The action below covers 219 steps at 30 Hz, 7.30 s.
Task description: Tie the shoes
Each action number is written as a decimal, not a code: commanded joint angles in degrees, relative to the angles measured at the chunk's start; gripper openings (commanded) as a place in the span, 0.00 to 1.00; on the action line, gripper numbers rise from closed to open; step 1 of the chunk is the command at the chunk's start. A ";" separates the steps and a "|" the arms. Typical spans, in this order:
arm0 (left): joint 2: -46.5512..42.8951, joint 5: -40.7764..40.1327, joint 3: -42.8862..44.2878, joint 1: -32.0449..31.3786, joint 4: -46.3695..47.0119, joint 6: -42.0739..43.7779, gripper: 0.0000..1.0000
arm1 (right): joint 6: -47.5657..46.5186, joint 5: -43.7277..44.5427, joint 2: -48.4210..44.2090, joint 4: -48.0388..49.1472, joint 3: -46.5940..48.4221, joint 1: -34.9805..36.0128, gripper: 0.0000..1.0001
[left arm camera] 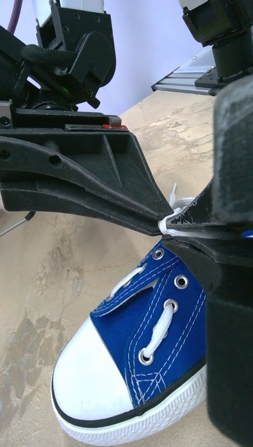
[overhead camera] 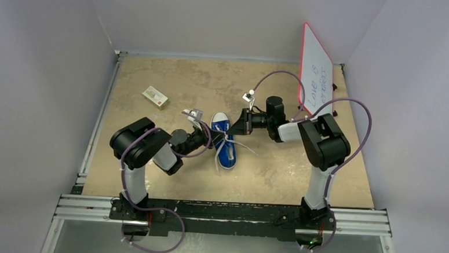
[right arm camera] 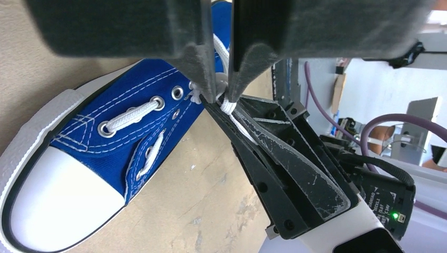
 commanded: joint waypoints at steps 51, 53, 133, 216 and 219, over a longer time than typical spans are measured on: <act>-22.44 -3.32 2.65 3.19 -34.35 2.47 0.00 | 2.77 -0.15 -3.17 -0.58 -2.00 -0.82 0.00; -24.31 -2.18 1.36 3.12 -37.00 2.79 0.00 | 0.38 1.23 -4.04 -5.79 -1.55 -0.84 0.00; -26.34 2.76 0.41 3.10 -57.78 4.32 0.00 | -25.20 4.73 -0.24 -50.77 19.84 1.19 0.65; -42.84 -17.92 -0.70 3.10 -80.13 5.41 0.29 | -23.82 30.06 -8.66 -55.04 19.43 -3.35 0.12; -47.82 -23.34 3.11 3.10 -84.04 7.66 0.51 | -25.46 33.95 -10.40 -62.87 23.22 -0.17 0.53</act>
